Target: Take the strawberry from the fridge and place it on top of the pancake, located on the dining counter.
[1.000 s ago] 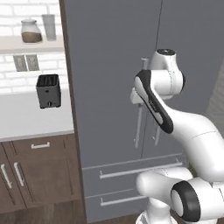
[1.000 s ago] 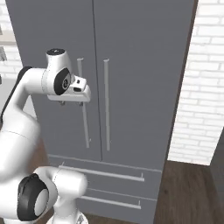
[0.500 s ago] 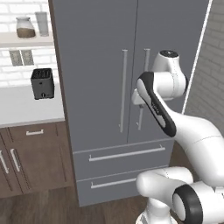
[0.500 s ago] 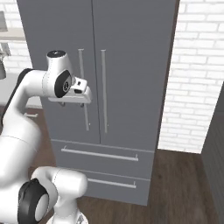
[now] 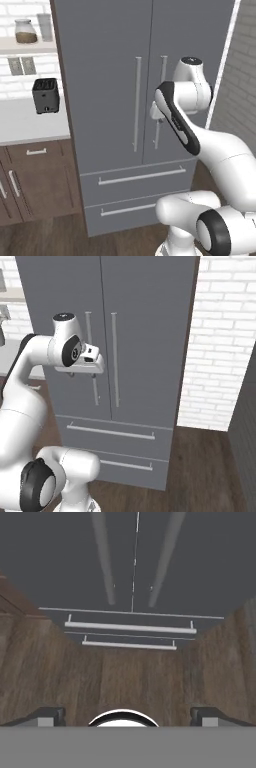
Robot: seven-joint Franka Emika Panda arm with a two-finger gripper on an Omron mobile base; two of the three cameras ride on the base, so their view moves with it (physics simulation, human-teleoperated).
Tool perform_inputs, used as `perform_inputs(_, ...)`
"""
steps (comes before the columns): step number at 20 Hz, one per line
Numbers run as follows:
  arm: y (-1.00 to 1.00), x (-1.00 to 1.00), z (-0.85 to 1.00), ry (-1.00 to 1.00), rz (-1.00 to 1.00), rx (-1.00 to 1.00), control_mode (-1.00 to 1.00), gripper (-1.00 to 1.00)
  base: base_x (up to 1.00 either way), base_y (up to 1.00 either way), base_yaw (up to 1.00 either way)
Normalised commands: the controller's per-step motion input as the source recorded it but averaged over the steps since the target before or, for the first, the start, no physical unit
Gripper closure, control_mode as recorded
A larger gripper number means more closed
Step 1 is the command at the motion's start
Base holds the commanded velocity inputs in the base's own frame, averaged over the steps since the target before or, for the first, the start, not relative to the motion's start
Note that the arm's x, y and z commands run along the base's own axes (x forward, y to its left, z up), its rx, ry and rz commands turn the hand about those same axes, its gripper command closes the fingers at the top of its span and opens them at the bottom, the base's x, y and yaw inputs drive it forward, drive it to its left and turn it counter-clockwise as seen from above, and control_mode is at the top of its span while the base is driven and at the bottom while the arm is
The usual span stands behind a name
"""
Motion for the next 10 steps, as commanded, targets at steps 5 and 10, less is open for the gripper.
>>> perform_inputs(5,0.00,0.00,0.00,0.00,0.00,0.00,1.00,-1.00,0.00,-0.38,0.00)
perform_inputs(10,0.04,0.01,-0.05,0.00,0.00,0.00,-1.00,-1.00,0.00,0.01,0.00)
